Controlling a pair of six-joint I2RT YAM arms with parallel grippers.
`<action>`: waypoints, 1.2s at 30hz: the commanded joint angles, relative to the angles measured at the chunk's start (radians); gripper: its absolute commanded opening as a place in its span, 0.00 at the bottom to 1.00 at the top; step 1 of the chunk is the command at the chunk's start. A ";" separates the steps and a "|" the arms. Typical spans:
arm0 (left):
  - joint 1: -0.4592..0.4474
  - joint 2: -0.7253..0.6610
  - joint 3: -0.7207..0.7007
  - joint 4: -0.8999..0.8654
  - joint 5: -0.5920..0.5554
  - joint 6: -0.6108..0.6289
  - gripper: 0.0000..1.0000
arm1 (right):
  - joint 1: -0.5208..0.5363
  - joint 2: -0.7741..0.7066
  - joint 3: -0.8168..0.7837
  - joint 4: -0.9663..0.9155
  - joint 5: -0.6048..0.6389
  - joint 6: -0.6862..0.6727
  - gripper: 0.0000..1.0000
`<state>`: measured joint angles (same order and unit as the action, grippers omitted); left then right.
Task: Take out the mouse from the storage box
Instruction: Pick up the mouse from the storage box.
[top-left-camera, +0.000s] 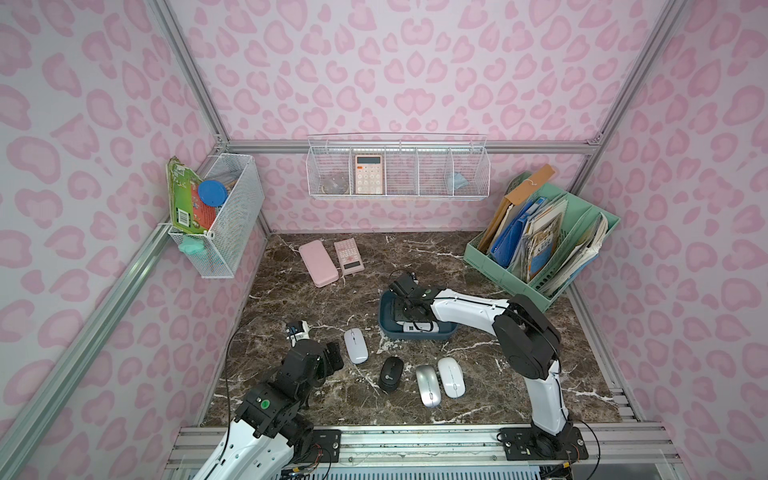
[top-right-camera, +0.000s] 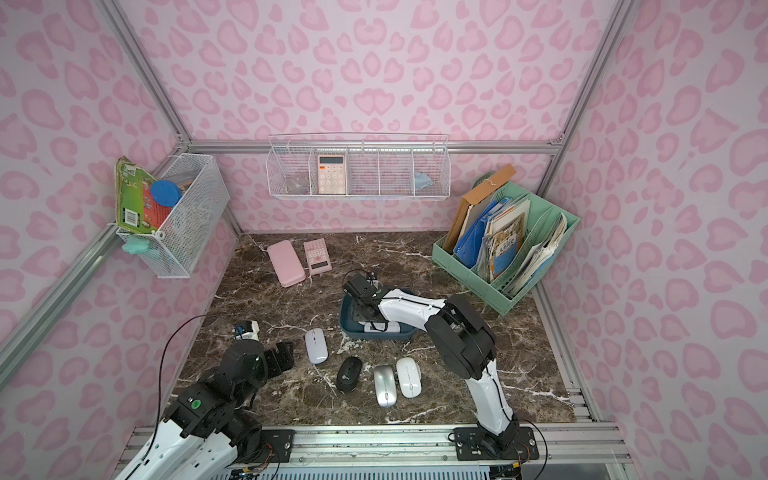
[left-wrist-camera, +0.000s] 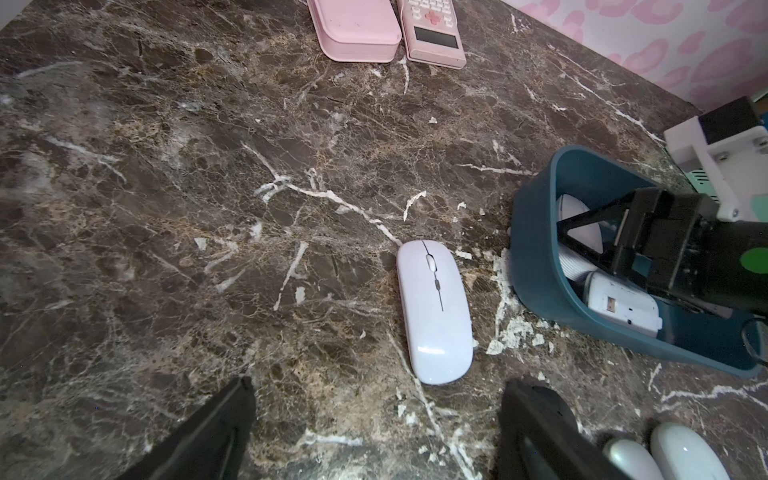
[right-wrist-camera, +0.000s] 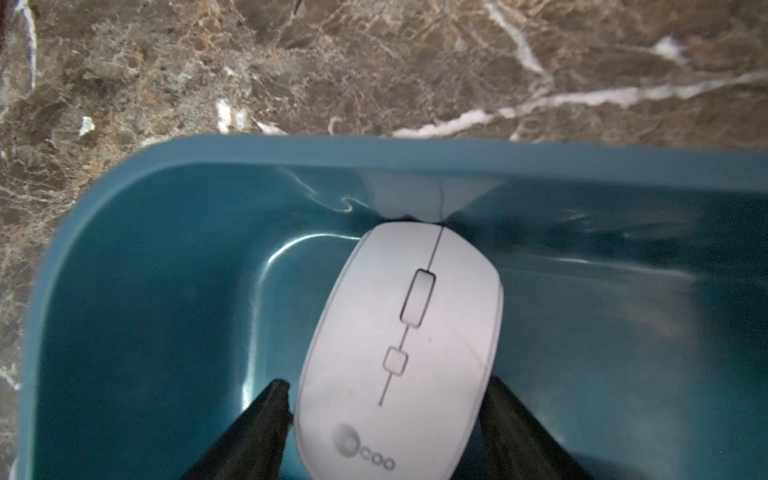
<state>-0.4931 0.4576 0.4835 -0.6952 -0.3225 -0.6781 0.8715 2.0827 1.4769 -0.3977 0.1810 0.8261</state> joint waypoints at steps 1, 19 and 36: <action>0.001 0.005 -0.002 0.016 -0.012 0.005 0.95 | 0.005 0.019 0.032 -0.033 0.026 -0.013 0.79; 0.001 0.012 0.000 0.017 -0.014 0.006 0.95 | 0.024 0.032 0.076 -0.055 0.070 -0.035 0.67; 0.001 0.027 0.000 0.026 -0.003 0.012 0.95 | 0.054 -0.097 0.045 -0.053 0.127 -0.065 0.65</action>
<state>-0.4931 0.4839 0.4828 -0.6865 -0.3256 -0.6773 0.9237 2.0037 1.5280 -0.4438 0.2798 0.7765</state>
